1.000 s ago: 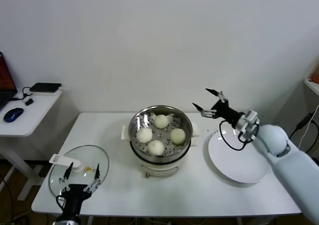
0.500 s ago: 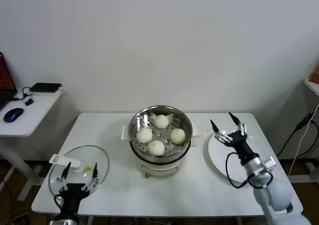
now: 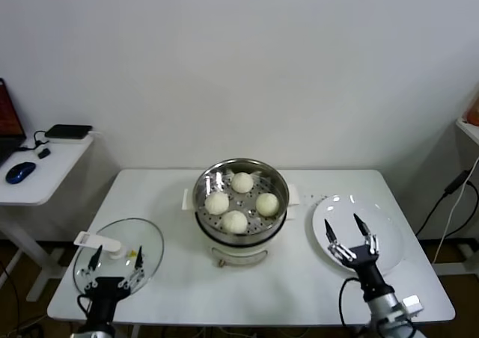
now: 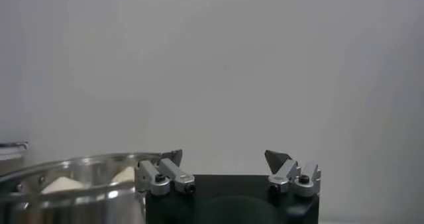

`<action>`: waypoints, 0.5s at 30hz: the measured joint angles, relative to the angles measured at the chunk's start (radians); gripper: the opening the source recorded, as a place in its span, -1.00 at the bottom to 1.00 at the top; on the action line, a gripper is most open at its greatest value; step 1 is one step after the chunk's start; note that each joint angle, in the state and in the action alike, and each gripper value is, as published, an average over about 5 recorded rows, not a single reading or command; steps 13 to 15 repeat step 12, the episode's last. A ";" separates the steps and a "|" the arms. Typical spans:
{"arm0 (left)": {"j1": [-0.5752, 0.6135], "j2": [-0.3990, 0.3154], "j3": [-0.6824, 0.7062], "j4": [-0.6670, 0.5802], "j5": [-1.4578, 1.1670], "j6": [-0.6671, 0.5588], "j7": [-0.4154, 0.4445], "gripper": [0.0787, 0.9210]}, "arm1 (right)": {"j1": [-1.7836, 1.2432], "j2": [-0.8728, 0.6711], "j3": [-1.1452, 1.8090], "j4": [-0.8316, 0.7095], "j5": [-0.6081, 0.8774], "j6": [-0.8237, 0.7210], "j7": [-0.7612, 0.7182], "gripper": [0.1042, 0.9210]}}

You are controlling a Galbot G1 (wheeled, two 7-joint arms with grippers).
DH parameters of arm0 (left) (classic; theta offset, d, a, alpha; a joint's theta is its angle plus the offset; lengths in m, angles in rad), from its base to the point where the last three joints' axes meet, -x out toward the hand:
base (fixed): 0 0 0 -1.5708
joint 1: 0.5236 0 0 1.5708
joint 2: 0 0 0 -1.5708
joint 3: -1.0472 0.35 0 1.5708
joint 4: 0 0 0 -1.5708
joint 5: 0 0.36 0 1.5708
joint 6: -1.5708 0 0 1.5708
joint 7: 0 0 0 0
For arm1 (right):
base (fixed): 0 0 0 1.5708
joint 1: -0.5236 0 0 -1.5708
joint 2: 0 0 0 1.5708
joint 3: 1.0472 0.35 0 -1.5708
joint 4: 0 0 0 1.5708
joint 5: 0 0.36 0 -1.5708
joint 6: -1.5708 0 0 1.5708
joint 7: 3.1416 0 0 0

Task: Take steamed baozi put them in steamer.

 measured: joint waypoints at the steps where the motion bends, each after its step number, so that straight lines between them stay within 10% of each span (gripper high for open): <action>1: -0.001 0.000 -0.001 0.000 -0.001 0.001 0.000 0.77 | -0.012 0.005 0.001 0.000 0.001 0.006 -0.002 0.76; 15: 0.001 0.002 -0.007 0.000 -0.007 0.000 0.015 0.77 | -0.076 0.023 0.015 0.004 0.005 0.036 -0.027 0.76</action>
